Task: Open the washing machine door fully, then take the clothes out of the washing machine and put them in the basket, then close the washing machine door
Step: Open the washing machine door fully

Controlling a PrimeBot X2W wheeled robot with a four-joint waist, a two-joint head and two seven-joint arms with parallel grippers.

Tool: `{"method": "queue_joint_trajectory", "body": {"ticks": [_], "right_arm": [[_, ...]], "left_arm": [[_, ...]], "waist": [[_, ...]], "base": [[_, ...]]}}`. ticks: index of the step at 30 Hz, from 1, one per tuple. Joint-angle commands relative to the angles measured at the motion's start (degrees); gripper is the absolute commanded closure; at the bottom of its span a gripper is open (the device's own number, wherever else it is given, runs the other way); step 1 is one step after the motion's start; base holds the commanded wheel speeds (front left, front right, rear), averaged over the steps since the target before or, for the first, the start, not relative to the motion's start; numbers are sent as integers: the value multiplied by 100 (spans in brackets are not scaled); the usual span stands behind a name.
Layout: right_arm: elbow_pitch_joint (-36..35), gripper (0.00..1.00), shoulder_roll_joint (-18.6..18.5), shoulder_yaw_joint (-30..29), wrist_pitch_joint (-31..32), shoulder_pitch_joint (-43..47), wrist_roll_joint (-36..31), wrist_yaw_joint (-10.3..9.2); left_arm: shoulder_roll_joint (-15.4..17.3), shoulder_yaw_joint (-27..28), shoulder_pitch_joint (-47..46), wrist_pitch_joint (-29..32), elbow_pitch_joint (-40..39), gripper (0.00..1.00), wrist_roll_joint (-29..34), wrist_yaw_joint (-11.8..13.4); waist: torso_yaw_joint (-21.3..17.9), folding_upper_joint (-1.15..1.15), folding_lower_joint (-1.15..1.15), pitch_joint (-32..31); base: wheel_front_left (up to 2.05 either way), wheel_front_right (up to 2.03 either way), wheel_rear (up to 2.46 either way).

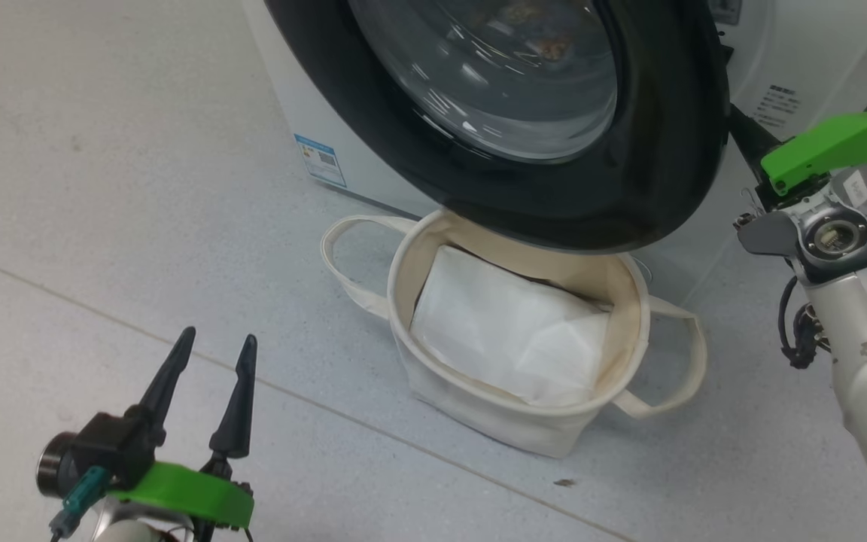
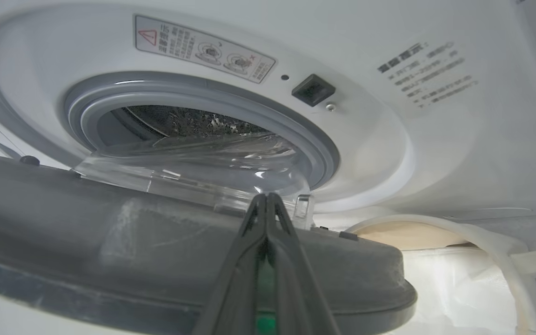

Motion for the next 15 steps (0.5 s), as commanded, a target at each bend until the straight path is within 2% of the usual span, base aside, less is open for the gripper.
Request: {"method": "queue_joint_trajectory", "body": {"ticks": [1, 9, 15], "right_arm": [[-164, 100, 107, 103, 81, -218, 44, 8], [-406, 100, -83, 470, 716, 18, 150, 8], [-782, 100, 39, 749, 1013, 257, 198, 8]], "left_arm": [[91, 195, -98, -69, -135, 0, -5, 30], [108, 171, 27, -69, -58, 0, -5, 67], [177, 204, 157, -57, -52, 0, -44, 96]], "waist": [[33, 0, 0, -26], [49, 0, 0, -277], [-106, 0, 0, -446]], "base": [[0, 0, 0], [0, 0, 0], [0, 0, 0]]}}
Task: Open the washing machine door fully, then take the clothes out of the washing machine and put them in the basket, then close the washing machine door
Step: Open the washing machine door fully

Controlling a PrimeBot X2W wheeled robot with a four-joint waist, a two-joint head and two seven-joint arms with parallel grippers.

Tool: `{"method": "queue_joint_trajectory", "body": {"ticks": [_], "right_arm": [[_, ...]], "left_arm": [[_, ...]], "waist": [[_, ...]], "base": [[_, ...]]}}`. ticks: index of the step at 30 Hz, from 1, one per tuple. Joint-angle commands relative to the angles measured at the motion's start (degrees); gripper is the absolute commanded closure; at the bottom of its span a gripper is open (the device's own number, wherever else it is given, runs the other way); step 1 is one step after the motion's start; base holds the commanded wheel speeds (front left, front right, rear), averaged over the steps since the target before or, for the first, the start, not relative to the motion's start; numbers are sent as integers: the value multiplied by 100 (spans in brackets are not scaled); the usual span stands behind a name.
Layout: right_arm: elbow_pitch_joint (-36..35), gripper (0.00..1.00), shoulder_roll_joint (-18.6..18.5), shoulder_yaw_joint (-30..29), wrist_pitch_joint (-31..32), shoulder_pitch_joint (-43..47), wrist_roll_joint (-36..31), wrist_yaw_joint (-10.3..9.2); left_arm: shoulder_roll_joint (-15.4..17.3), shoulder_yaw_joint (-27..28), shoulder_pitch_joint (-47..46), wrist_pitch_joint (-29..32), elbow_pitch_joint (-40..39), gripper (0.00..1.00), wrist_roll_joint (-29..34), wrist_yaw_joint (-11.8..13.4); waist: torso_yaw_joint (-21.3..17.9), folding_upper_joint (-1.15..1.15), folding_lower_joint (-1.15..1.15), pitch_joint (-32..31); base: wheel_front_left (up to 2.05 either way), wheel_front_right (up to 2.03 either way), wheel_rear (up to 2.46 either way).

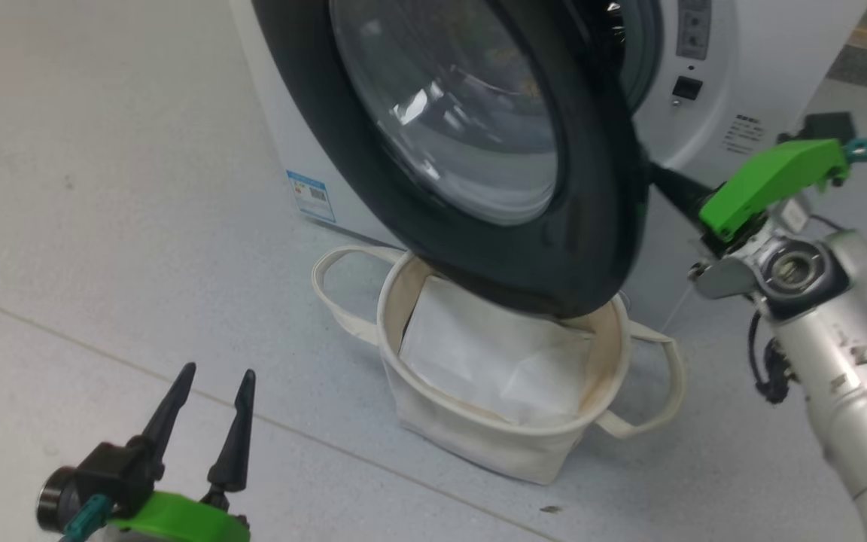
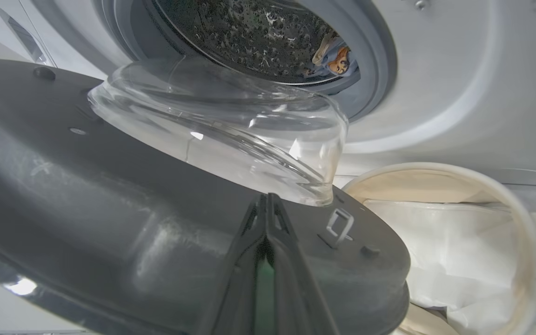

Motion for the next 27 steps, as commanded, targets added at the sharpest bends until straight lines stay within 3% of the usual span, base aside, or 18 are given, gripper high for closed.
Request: {"method": "queue_joint_trajectory", "body": {"ticks": [1, 10, 17, 24, 27], "right_arm": [[-366, 100, 186, 149, 54, 25, 16, 9], [-1144, 100, 578, 737, 61, 657, -111, 9], [-1046, 100, 1102, 1193, -294, 1068, -211, 9], [-945, 100, 1346, 1649, -800, 1128, 112, 9], [-1130, 100, 1354, 2066, -1123, 1038, 569, 9]], "left_arm": [[189, 267, -70, -50, -183, 0, -70, 62], [289, 431, 290, 3, -228, 0, -189, 222], [274, 362, 506, 103, -282, 0, -195, 296], [303, 299, 654, 237, -463, 0, -174, 372], [312, 321, 686, 245, -554, 0, -194, 418]], "waist": [[-73, 0, 0, -87], [134, 0, 0, -445], [536, 0, 0, -880], [899, 0, 0, -1051], [960, 0, 0, -1020]], "base": [[0, 0, 0], [0, 0, 0], [0, 0, 0], [0, 0, 0], [0, 0, 0]]}}
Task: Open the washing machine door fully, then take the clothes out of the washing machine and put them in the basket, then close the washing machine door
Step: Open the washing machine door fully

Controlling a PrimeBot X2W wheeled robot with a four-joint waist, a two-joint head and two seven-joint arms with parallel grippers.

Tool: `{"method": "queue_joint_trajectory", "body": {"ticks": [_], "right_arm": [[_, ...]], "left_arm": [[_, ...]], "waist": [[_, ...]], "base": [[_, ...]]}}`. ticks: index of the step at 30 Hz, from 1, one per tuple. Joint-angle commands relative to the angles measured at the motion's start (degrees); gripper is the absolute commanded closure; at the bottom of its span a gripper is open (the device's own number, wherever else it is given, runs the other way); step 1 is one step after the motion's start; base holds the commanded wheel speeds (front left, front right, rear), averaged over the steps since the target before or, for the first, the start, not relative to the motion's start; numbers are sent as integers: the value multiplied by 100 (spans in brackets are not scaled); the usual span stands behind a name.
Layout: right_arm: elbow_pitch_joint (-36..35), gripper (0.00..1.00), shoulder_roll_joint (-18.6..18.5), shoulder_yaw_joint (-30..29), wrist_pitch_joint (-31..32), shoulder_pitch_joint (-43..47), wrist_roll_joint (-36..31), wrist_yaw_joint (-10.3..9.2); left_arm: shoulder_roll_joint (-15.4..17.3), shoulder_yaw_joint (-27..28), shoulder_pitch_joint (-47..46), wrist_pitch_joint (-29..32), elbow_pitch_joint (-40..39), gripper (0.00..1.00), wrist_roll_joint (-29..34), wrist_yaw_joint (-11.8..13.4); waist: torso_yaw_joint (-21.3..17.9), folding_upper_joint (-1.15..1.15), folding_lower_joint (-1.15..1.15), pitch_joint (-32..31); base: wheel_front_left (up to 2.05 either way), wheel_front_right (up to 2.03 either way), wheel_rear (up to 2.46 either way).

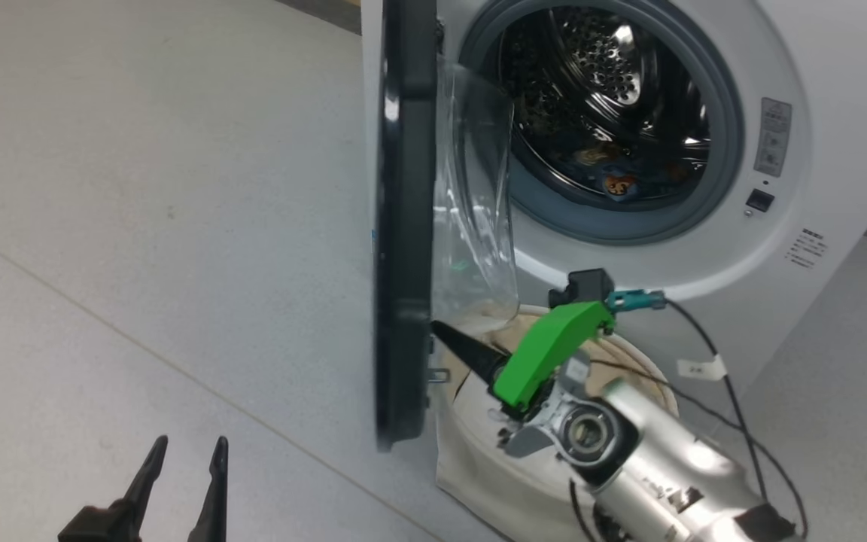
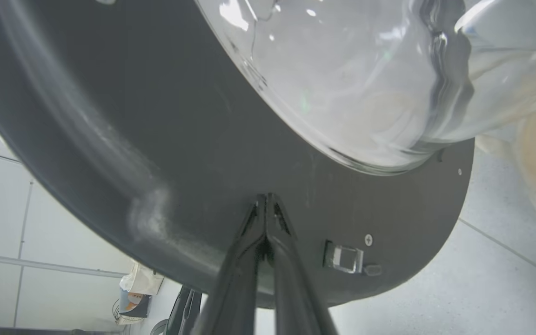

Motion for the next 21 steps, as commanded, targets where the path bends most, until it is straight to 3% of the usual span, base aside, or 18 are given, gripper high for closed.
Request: {"method": "queue_joint_trajectory", "body": {"ticks": [1, 8, 15, 16, 17, 21], "right_arm": [[-272, 100, 115, 270, -230, -309, 289, 9], [-240, 100, 117, 1181, -839, -684, 1085, 9], [-46, 100, 117, 1483, -1367, -913, 1300, 9], [-33, 27, 117, 1490, -1443, -920, 1297, 9], [-26, 0, 117, 1495, -1512, -923, 1281, 9], [15, 0, 117, 1496, -1733, -901, 1122, 9]], "left_arm": [[97, 238, -218, -19, -263, 0, -6, 47], [153, 297, -182, -11, -407, 0, -31, 136], [195, 287, -163, 18, -454, 0, -58, 158], [204, 279, -167, 29, -454, 0, -59, 155], [212, 269, -170, 40, -453, 0, -58, 152], [238, 240, -182, 75, -450, 0, -60, 141]], "waist": [[45, 0, 0, 21], [79, 0, 0, 43], [-16, 0, 0, -41], [-34, 0, 0, -57], [-57, 0, 0, -76], [-130, 0, 0, -140]], "base": [[0, 0, 0], [0, 0, 0], [0, 0, 0], [0, 0, 0], [0, 0, 0], [0, 0, 0]]}}
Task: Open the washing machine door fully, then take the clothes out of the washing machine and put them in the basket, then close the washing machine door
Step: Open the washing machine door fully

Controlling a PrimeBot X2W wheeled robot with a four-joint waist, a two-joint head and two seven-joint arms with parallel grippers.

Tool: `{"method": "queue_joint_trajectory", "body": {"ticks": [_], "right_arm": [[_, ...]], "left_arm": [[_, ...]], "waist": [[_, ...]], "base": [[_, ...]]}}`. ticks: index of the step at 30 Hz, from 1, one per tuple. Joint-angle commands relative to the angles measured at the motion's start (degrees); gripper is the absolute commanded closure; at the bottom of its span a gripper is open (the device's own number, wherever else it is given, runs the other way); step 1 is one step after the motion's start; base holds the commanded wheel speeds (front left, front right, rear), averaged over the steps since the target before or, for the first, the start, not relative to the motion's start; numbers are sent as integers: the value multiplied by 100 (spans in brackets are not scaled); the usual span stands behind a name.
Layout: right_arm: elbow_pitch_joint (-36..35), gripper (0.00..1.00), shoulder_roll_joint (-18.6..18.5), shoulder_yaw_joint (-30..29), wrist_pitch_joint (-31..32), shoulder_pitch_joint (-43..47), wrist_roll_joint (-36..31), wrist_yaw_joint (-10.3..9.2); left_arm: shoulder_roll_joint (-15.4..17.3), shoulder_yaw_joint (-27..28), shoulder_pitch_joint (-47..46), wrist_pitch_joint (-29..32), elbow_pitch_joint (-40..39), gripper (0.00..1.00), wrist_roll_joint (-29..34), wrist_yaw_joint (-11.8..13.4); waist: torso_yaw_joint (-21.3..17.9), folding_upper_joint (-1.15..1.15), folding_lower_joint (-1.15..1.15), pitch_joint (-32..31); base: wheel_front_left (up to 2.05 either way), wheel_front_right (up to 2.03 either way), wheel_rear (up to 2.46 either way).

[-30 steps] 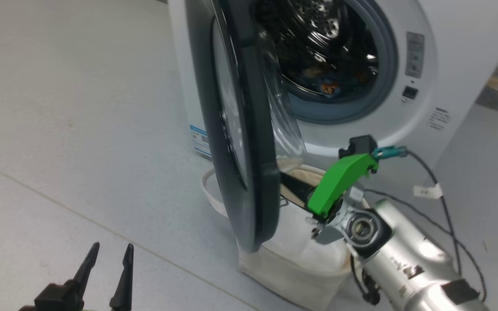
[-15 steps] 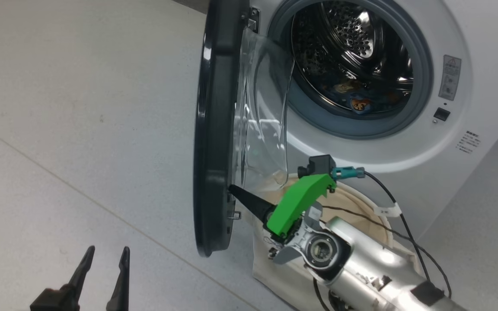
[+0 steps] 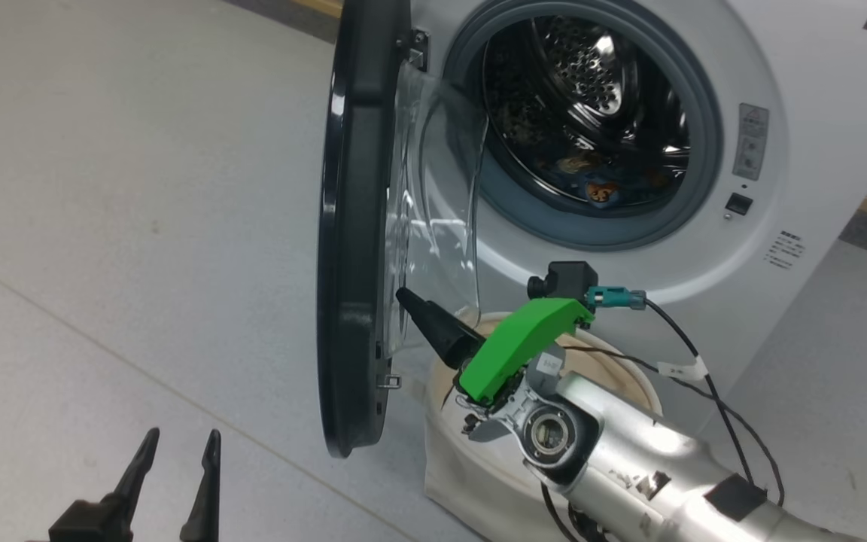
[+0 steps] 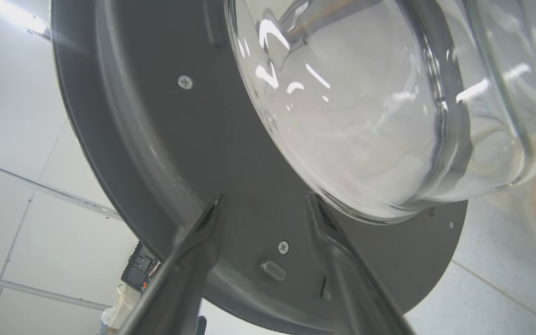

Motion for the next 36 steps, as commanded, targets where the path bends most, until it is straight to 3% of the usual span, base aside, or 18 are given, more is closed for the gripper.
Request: {"method": "queue_joint_trajectory", "body": {"ticks": [1, 6, 11, 19, 25, 31, 36], "right_arm": [[-106, 0, 77, -37, -150, -188, -143, 8], [-50, 0, -254, 263, -751, -63, -1011, 8], [19, 0, -534, 336, -966, 90, -2155, 8], [-567, 0, -729, -1131, -976, 979, -4519, 8], [-1114, 0, -661, -2160, -976, 1960, -5905, 8], [-1572, 0, -623, -2933, -977, 2751, -6796, 8], [-1914, 0, -568, -3365, -822, 3098, -7154, 8]], "left_arm": [[121, 193, -219, 2, -204, 0, -49, 21], [185, 162, -222, 68, -218, 0, -44, 16], [285, 266, -136, 91, -301, 0, -86, 74], [395, 420, 22, 104, -471, 0, -190, 148], [463, 493, 164, 116, -581, 0, -256, 176], [508, 539, 277, 144, -660, 0, -313, 208], [539, 554, 312, 154, -676, 0, -351, 218]], "waist": [[-47, 0, 0, -45], [-175, 0, 0, -172], [-434, 0, 0, -177], [-793, 0, 0, -90], [-925, 0, 0, -71], [-962, 0, 0, -61], [-979, 0, 0, -39]], "base": [[0, 0, 0], [0, 0, 0], [0, 0, 0], [0, 0, 0], [0, 0, 0], [0, 0, 0], [0, 0, 0]]}}
